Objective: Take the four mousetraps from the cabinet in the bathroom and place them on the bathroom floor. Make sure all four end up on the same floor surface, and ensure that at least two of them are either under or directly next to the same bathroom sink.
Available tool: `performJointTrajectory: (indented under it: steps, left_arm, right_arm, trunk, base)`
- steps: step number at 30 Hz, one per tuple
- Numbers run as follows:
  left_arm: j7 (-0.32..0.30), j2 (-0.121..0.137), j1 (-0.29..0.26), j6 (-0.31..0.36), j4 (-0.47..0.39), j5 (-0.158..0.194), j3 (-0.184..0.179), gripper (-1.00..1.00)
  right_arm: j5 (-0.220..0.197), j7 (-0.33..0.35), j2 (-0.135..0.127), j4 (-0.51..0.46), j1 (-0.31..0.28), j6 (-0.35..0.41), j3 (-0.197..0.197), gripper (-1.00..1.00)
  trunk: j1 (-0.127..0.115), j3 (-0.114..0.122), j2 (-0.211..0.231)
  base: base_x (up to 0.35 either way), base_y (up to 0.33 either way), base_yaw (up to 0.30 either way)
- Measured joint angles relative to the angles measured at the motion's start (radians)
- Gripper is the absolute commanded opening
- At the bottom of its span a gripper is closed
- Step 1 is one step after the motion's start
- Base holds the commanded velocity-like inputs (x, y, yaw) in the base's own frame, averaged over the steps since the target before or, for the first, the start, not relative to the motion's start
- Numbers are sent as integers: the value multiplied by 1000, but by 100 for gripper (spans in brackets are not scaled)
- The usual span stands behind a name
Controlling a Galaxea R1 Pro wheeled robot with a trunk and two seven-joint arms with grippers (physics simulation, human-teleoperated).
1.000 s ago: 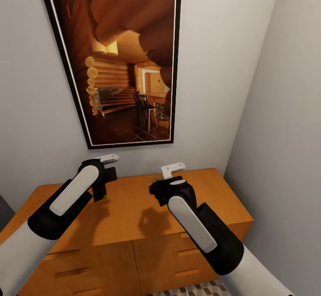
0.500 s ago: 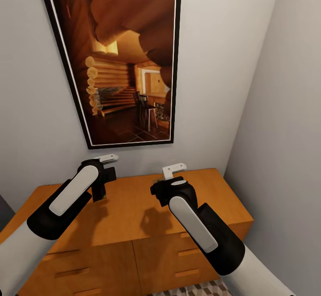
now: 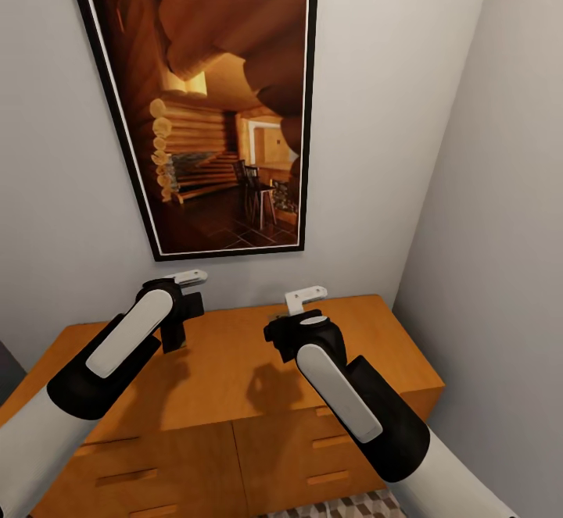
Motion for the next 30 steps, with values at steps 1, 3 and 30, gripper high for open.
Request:
performJointTrajectory:
  steps: [1,3,30]
  left_arm:
    - [0,0,0,1,0,0,0,-100]
    - [0,0,0,3,0,0,-3,-100]
    - [0,-1,0,7,0,0,-22,-100]
  right_arm:
    - [0,0,0,0,0,0,0,-100]
    - [0,0,0,0,0,0,0,-100]
    - [0,1,0,0,2,0,-1,-100]
  trunk:
    - [0,0,0]
    - [0,0,0]
    - [0,0,0]
  base:
    - [-5,0,0]
    - [-69,0,0]
    - [-184,0,0]
